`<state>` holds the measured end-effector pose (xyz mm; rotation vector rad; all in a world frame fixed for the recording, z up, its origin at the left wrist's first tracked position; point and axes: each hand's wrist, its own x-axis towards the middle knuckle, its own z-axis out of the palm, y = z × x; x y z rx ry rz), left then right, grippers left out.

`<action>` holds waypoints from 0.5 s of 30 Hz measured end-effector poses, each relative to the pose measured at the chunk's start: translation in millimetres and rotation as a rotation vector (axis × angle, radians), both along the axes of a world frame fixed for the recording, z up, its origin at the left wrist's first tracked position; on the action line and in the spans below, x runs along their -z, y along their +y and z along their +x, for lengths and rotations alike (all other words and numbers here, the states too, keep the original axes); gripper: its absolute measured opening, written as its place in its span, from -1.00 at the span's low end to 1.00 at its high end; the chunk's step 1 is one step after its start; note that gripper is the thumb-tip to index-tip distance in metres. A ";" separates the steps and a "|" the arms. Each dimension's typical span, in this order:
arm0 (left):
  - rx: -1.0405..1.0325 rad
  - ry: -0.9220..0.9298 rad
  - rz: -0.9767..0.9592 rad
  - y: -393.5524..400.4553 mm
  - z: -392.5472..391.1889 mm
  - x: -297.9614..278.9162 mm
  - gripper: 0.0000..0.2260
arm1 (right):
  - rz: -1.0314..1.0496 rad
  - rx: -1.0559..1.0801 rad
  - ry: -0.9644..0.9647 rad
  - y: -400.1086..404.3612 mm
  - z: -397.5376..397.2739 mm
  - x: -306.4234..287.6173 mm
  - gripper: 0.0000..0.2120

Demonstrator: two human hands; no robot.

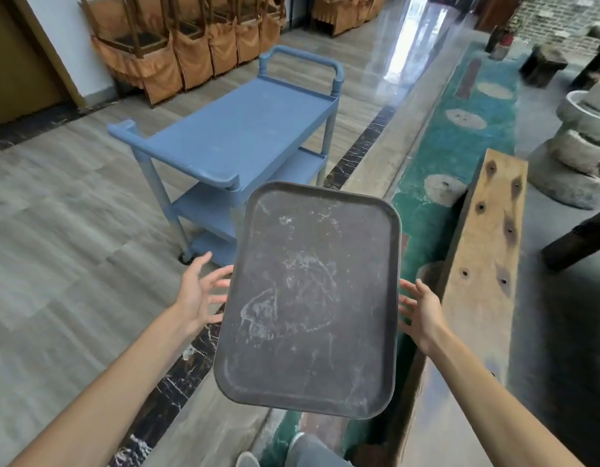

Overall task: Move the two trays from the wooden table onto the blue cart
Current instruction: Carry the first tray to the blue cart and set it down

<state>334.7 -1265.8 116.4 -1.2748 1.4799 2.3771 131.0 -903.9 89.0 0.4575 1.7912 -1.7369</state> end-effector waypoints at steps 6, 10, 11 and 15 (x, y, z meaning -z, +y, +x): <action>0.070 0.036 -0.027 -33.2 -108.7 -5.4 -0.37 | -0.023 0.065 0.019 -20.9 -92.2 -0.4 -0.54; 0.053 0.049 -0.070 -62.2 -189.6 0.3 -0.36 | -0.044 0.034 0.043 -57.7 -184.6 4.4 -0.57; 0.037 0.049 -0.074 -68.7 -209.1 -0.1 -0.37 | -0.045 0.021 0.048 -67.9 -207.7 2.3 -0.59; -0.009 0.059 -0.080 -94.6 -276.9 -12.3 -0.40 | -0.049 -0.024 0.071 -101.3 -288.1 -10.1 -0.66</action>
